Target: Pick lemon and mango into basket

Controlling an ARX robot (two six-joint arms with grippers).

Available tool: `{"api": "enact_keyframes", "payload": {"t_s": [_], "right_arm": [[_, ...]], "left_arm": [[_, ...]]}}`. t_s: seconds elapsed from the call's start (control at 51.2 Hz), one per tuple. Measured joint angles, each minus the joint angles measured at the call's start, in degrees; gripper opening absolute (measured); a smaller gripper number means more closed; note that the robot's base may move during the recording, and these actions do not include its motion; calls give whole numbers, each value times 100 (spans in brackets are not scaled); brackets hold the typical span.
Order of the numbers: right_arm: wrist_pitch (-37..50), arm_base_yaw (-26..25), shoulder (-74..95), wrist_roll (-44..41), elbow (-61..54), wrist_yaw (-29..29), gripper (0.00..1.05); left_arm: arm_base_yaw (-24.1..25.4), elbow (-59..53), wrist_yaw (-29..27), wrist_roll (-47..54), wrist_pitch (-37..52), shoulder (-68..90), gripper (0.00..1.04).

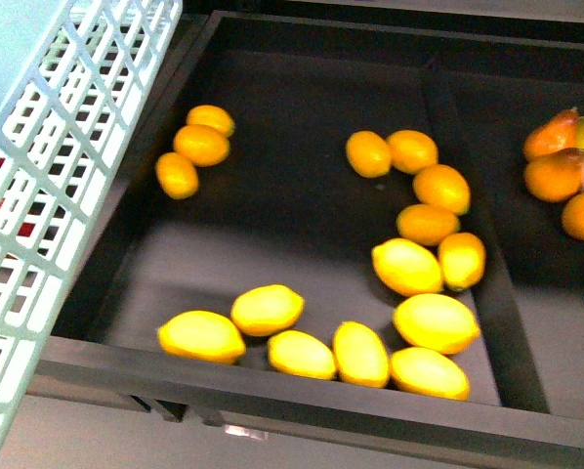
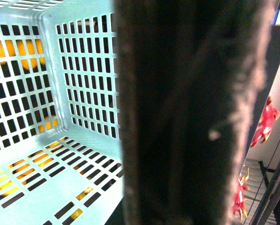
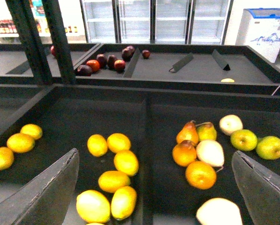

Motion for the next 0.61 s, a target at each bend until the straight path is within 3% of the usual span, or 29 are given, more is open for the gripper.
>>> {"api": "enact_keyframes", "payload": {"t_s": [0.606], "right_arm": [[-4,0,7,4,0,-11,96]], "left_arm": [[11,-2,4,0,-2,-2,5]]}}
